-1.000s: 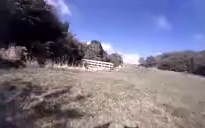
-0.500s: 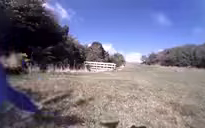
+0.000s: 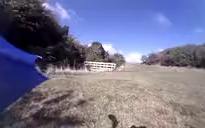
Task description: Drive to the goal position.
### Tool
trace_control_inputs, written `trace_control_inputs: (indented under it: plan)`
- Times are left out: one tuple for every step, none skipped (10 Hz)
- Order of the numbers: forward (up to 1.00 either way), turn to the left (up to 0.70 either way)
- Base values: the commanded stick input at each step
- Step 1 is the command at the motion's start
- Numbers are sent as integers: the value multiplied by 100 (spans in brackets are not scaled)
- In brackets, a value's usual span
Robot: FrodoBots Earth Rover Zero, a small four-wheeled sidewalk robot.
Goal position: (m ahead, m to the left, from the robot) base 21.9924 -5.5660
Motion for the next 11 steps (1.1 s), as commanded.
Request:
trace_control_inputs:
  plan:
    - [70, -35]
    - [70, -35]
    - [70, -35]
    - [70, -35]
    - [70, -35]
    - [70, -35]
    - [70, -35]
    - [70, -35]
    - [70, -35]
    - [70, -35]
    - [70, -35]
